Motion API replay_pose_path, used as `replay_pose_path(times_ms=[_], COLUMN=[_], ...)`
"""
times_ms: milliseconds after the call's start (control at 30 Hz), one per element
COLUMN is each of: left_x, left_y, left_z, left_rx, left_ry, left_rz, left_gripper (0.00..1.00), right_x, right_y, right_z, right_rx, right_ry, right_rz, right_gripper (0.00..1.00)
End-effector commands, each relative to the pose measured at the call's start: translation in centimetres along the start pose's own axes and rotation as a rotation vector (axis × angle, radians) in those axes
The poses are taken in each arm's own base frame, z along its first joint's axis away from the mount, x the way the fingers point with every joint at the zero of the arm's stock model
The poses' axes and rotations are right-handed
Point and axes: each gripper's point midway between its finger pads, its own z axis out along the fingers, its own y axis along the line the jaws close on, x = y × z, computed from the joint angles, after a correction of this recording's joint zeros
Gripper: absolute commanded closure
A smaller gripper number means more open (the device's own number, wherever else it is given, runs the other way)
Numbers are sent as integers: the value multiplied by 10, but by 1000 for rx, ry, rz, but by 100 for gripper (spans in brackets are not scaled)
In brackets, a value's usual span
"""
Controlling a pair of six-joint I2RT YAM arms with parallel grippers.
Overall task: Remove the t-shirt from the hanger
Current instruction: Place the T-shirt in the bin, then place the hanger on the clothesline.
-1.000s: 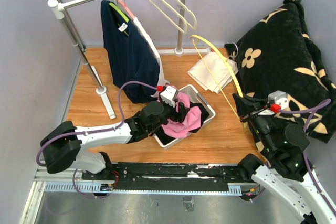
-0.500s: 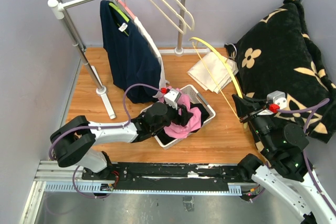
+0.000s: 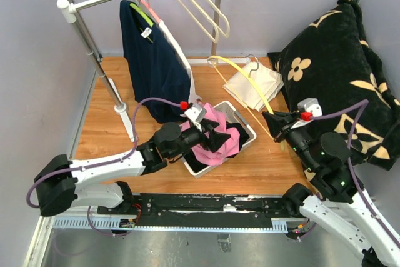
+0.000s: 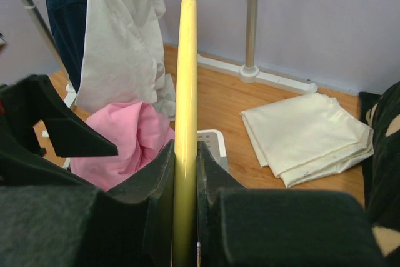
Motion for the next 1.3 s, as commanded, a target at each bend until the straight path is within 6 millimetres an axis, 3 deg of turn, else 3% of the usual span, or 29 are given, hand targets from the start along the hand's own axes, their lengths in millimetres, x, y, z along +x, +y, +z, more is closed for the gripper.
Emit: replay_pose_path(times_ms=[0,300,600,933,1100,1267], left_x=[-29,-63,-75,-73,-66,-60], left_y=[-21,-12,18,51,58,61], left_z=[-18,-64,-109,-144,-150,-152], left_rx=[89,56,-69,-208,-234,-247], left_ry=[-79,-235,-372,-435,-432,-419], left_rz=[26,10,-34,-65,-70,-77], left_gripper=[30,30,30,30,30,30], right_x=[-24,-26,-56,-91,-107,-125], right_y=[19,34,48,68,66,79], right_z=[8,40,87,134,162,193], right_rx=[-79,-122,-142,-176,-136,-172], right_ry=[-56,-39,-90,-146,-171,-190], right_rz=[57,70,-11,-92,-159,-219], right_gripper=[99,99,99,99,99,99])
